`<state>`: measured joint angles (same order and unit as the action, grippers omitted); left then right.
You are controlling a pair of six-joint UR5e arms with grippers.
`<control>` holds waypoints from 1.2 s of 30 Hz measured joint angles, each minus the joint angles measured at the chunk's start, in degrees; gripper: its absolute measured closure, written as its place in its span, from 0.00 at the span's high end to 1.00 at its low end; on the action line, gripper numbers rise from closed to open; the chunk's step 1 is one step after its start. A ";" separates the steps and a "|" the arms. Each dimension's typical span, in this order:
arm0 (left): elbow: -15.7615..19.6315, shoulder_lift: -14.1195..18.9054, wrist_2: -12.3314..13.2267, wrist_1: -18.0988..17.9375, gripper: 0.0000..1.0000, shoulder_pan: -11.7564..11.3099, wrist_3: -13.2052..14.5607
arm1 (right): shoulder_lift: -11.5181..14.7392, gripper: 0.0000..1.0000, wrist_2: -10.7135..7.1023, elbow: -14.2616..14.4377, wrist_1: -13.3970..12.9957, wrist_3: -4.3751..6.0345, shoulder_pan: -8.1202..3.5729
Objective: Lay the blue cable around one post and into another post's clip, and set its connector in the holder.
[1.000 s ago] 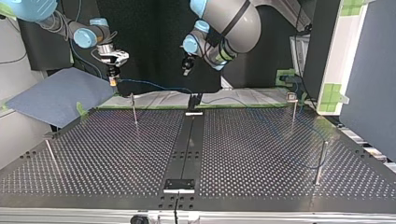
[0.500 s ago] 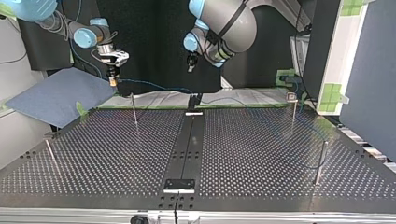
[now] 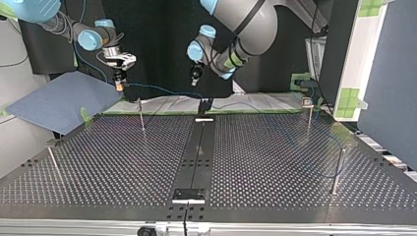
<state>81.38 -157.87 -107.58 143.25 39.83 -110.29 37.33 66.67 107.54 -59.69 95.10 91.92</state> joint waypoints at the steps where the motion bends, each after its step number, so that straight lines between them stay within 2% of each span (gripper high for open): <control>1: 0.00 0.24 0.02 -0.24 0.98 -0.05 0.03 | 0.00 0.00 -0.01 0.00 0.00 0.00 0.00; 16: -1.47 0.40 -0.03 -0.75 0.98 -0.89 -0.04 | 0.01 0.00 0.01 0.00 0.11 -0.07 0.09; 22: -3.42 -0.20 0.04 0.68 0.98 -1.10 -0.47 | 0.01 0.00 0.04 0.00 0.11 -0.07 0.13; 32: -8.57 -4.56 -0.41 5.18 0.98 -1.41 -1.03 | 0.01 0.00 -0.02 0.00 0.04 -0.04 0.14; 36: -10.62 -5.01 -1.07 6.04 0.98 -1.78 -1.11 | 0.01 0.00 -0.02 0.00 0.01 0.01 0.14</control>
<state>70.77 -162.88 -108.66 149.29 38.05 -111.40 37.34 66.65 107.55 -59.68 95.10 92.07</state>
